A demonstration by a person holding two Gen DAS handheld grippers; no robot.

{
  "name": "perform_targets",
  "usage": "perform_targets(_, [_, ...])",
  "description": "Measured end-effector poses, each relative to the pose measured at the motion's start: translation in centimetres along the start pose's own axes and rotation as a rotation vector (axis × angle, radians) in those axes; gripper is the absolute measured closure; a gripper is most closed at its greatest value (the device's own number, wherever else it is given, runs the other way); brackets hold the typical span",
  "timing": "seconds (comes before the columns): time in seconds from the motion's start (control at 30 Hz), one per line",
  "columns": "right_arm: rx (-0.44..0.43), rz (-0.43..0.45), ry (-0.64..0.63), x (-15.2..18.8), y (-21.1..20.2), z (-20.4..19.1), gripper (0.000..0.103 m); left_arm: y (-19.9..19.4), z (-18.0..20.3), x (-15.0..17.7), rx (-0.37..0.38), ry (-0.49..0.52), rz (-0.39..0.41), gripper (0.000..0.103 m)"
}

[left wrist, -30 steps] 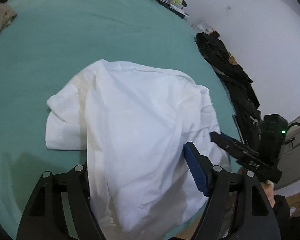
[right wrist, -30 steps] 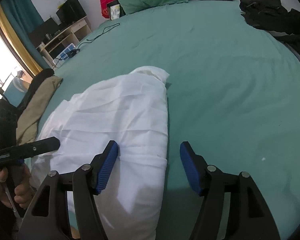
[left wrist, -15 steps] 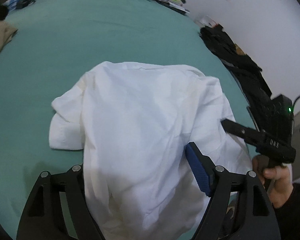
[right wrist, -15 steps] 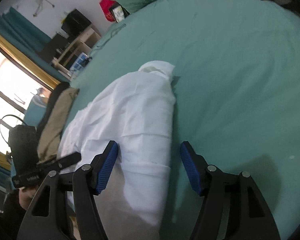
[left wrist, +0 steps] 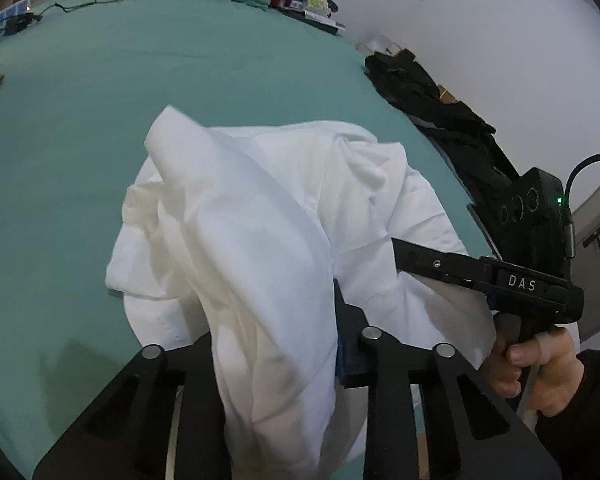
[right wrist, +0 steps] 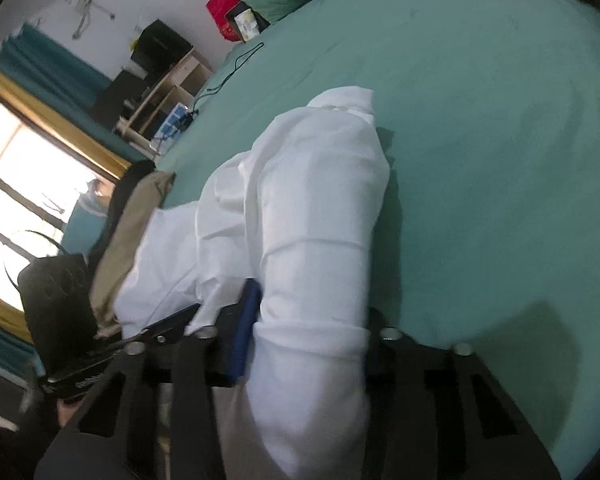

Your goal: Fold large clothes

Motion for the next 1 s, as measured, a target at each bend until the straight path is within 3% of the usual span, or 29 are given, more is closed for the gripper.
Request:
perform_targets(0.07, [-0.014,-0.003,0.003,0.1,-0.6,-0.4,0.079,-0.7,0.2,-0.1,-0.002,-0.003,0.019,0.081])
perform_targets(0.17, [0.021,0.034,-0.062,0.3,-1.6,-2.2,0.082,-1.8,0.2,-0.1,0.008,-0.03,0.046,0.084])
perform_targets(0.5, [0.03,0.121,-0.137,0.6,-5.2,-6.0,0.083,-5.2,1.4,-0.4,0.033,-0.018,0.116,0.085])
perform_targets(1.0, [0.052,0.247,-0.224,-0.7,-8.3,-10.8,0.083,-8.6,3.6,-4.6,0.005,0.044,0.187,0.085])
Point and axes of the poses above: each gripper's, at about its wrist camera, not at the fingertips, and y roughly the way its jaws point, z to its right, x to its underside, the point moved 2 cm from there along y, roughly the way its jaws point, and after that the axes turned 9 degrees about y, right-handed, at the moved point
